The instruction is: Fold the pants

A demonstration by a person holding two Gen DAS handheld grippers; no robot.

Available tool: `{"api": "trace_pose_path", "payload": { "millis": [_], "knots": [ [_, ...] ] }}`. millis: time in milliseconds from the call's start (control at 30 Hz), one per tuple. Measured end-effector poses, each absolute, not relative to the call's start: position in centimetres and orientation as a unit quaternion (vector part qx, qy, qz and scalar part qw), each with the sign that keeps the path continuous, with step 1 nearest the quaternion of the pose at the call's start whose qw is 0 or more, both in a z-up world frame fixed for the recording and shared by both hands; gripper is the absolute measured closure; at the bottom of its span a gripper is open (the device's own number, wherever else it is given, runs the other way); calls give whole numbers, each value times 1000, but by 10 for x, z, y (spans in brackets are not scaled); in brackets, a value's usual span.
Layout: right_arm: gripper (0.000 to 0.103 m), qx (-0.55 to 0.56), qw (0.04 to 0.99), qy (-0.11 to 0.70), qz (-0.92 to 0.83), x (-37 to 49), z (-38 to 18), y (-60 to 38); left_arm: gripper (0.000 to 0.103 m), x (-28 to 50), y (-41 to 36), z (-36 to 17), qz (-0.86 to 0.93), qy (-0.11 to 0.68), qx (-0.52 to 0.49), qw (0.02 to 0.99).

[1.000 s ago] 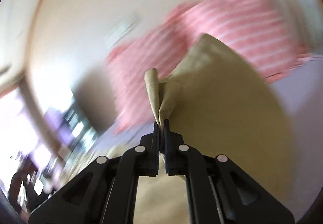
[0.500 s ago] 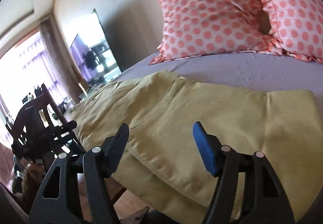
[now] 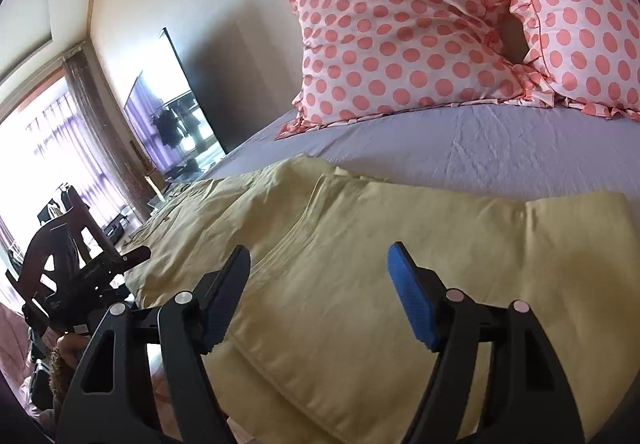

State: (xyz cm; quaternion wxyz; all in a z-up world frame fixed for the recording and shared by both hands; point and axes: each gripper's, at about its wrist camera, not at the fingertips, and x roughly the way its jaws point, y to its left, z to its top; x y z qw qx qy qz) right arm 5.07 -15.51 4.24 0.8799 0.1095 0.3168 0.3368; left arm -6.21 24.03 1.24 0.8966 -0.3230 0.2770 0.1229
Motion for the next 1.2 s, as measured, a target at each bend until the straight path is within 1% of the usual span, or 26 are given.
{"api": "trace_pose_path", "payload": {
  "millis": [167, 600, 700, 900, 967, 1200],
  "knots": [
    [29, 114, 876, 326, 335, 55, 36, -151, 6, -62, 246, 13, 134, 272, -335, 892],
    [28, 123, 864, 349, 340, 64, 22, -140, 6, -55, 246, 19, 167, 279, -307, 894],
    [27, 136, 865, 345, 338, 64, 22, -143, 6, -55, 240, 21, 179, 277, -285, 900],
    [26, 150, 863, 344, 339, 64, 21, -147, 6, -46, 214, 29, 201, 276, -174, 924],
    [26, 149, 863, 344, 338, 64, 22, -147, 6, -42, 222, 27, 195, 282, -189, 920],
    [25, 153, 863, 342, 339, 64, 21, -149, 6, -41, 275, 31, 144, 257, -316, 902]
  ]
}}
